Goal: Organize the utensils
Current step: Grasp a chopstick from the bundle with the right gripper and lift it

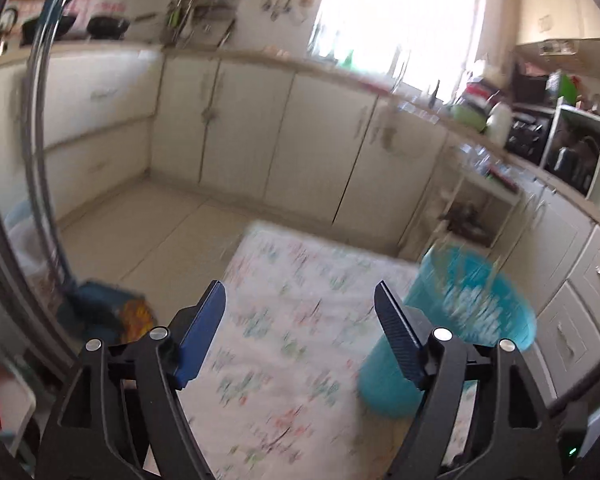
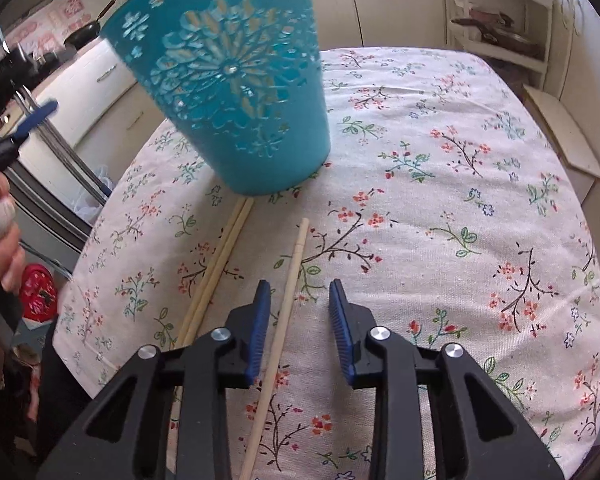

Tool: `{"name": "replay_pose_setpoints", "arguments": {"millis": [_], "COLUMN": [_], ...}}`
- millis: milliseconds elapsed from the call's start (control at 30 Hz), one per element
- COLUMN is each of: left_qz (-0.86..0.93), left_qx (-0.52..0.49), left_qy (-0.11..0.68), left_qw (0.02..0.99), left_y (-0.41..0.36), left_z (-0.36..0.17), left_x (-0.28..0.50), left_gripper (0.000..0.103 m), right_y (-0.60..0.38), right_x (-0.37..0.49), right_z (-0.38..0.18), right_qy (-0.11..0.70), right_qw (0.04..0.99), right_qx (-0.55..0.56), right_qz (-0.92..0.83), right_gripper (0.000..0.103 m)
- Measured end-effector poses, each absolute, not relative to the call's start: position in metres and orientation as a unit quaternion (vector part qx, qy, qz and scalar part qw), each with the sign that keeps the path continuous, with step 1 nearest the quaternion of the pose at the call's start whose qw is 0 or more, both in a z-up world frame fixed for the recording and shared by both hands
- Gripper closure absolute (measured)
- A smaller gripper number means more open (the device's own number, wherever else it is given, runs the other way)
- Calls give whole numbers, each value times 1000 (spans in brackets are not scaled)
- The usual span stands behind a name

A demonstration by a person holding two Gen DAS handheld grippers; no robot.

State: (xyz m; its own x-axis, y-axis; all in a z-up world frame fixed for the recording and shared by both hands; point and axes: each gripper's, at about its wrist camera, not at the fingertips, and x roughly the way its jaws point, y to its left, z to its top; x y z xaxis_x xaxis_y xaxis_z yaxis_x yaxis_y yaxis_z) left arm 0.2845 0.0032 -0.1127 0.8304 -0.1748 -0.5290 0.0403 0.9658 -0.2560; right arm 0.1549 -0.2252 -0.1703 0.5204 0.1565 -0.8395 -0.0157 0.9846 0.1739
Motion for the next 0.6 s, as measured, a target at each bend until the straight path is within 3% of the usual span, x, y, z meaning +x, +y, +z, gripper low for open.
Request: {"name": "replay_pose_setpoints", "arguments": {"millis": [67, 133, 200, 400, 600], "left_qz": [-54, -57, -65, -72, -67], "left_qx": [-112, -97, -80, -58, -44], "left_qy": [332, 367, 397, 423, 434], "left_qw": [935, 924, 912, 902, 897], "left_y": [6, 0, -11, -31, -37], "left_z": [-139, -161, -180, -205, -213], "left_x": [288, 291, 295, 296, 296], "left_gripper": [28, 24, 20, 11, 10], "right_y": [-213, -205, -204, -218, -217], "right_x": [153, 151, 152, 157, 160], "right_z": [-171, -172, -173, -175, -175], "right_qy": [481, 476, 476, 473, 470], "right_qw": [875, 879, 878, 881, 882], "right_qx": [27, -9, -9, 14, 11], "right_qz": [38, 32, 37, 28, 28], "right_gripper": [76, 91, 96, 97, 97]}}
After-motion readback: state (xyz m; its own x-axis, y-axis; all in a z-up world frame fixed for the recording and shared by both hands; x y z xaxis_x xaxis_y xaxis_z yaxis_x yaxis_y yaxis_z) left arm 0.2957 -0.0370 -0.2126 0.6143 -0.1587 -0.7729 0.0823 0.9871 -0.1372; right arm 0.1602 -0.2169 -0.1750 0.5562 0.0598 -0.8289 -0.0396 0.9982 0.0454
